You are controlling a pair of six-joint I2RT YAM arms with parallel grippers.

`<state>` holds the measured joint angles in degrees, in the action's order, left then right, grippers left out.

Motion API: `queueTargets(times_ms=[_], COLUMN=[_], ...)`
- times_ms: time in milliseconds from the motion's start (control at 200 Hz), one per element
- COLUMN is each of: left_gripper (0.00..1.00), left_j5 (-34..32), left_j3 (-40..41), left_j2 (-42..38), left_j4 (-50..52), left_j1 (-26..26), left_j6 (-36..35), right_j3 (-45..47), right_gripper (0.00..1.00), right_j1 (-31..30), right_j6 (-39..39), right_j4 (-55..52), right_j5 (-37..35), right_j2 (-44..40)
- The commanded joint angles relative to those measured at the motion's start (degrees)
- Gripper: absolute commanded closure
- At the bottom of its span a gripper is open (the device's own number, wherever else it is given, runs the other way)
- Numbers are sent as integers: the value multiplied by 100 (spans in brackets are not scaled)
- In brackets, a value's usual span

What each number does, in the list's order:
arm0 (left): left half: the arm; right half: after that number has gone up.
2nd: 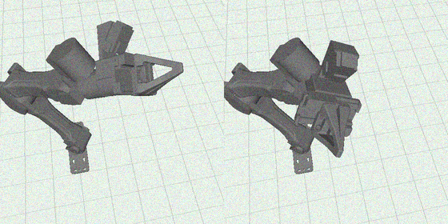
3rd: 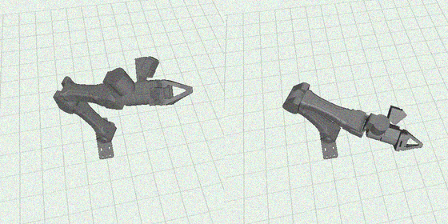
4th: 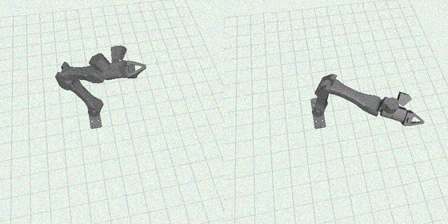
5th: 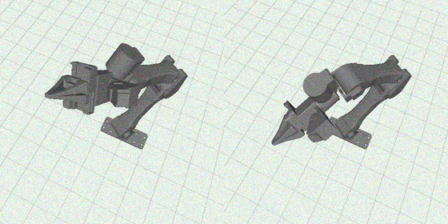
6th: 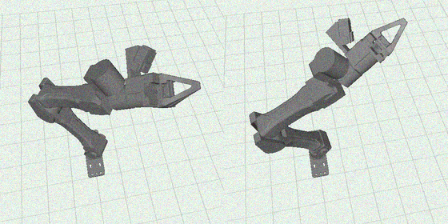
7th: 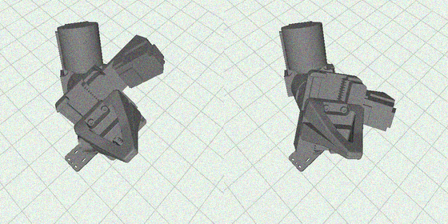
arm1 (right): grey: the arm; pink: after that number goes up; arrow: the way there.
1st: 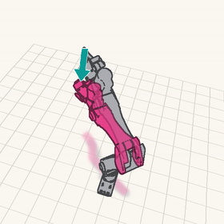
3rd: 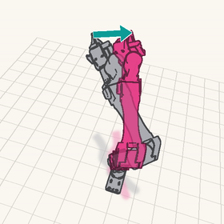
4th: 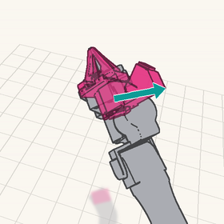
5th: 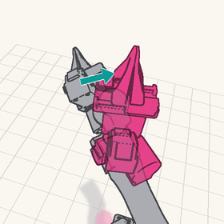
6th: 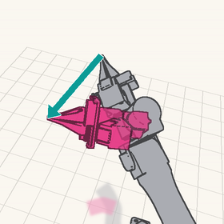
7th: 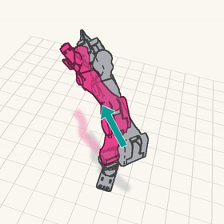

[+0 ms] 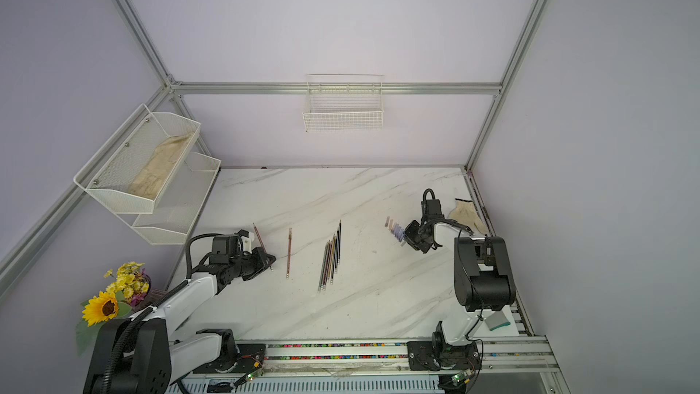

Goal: Remove the protective cover of the pencils
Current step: Place the protective sleeve at the center of the board.

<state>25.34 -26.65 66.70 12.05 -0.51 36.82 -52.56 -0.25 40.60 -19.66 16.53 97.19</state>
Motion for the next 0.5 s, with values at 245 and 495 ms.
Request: queueTargets(times_ms=[245, 495], left_gripper=[100, 100], left_j5=[71, -364], left_j3=[-90, -674], left_j2=[-91, 156], left_j4=[-21, 255], left_j1=[-203, -1394], left_j6=[19, -186], right_j3=[-126, -119], right_gripper=[79, 79], right_j1=[25, 20], right_j6=[-120, -293], right_j4=[77, 102], right_j5=[161, 193], right_j2=[-256, -873])
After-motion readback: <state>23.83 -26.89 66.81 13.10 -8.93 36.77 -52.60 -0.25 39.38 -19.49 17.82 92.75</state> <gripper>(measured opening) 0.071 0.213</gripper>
